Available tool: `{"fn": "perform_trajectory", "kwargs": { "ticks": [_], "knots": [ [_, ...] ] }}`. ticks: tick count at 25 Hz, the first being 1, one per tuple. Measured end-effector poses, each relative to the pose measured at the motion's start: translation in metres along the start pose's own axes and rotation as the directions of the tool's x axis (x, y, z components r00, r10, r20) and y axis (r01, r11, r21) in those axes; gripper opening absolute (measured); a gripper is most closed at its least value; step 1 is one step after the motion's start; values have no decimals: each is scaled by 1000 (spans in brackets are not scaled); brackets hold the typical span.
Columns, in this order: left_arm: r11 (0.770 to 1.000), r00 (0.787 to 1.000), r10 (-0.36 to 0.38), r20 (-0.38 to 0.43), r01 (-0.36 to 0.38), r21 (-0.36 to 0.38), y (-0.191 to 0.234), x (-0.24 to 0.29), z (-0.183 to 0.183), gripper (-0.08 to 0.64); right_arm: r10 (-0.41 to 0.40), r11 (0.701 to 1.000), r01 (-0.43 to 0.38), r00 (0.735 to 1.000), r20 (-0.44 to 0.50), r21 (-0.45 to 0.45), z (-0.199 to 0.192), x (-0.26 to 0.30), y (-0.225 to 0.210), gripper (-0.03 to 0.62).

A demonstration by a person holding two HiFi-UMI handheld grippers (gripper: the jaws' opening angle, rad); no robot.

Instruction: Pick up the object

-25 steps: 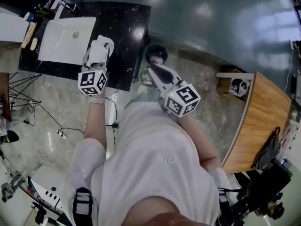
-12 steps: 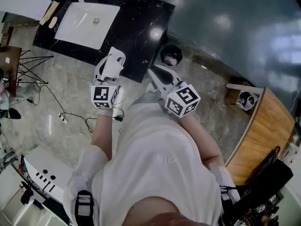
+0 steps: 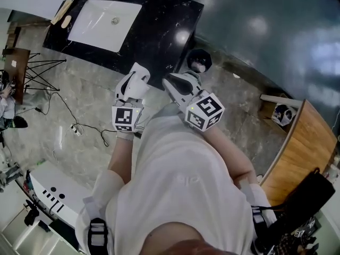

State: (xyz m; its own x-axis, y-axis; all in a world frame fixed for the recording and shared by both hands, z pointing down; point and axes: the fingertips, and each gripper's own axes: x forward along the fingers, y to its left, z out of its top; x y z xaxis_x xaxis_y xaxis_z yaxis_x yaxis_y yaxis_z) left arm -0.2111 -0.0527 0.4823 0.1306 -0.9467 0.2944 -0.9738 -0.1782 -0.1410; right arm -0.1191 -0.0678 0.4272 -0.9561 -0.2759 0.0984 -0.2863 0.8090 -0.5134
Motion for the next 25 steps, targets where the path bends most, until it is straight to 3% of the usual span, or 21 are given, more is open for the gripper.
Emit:
{"fn": "perform_trajectory", "kwargs": {
  "ticks": [25],
  "knots": [
    [999, 999, -45, 22, 46, -24, -8, 14, 17, 153, -39, 999, 38, 999, -27, -23, 4, 1, -16, 67]
  ]
}}
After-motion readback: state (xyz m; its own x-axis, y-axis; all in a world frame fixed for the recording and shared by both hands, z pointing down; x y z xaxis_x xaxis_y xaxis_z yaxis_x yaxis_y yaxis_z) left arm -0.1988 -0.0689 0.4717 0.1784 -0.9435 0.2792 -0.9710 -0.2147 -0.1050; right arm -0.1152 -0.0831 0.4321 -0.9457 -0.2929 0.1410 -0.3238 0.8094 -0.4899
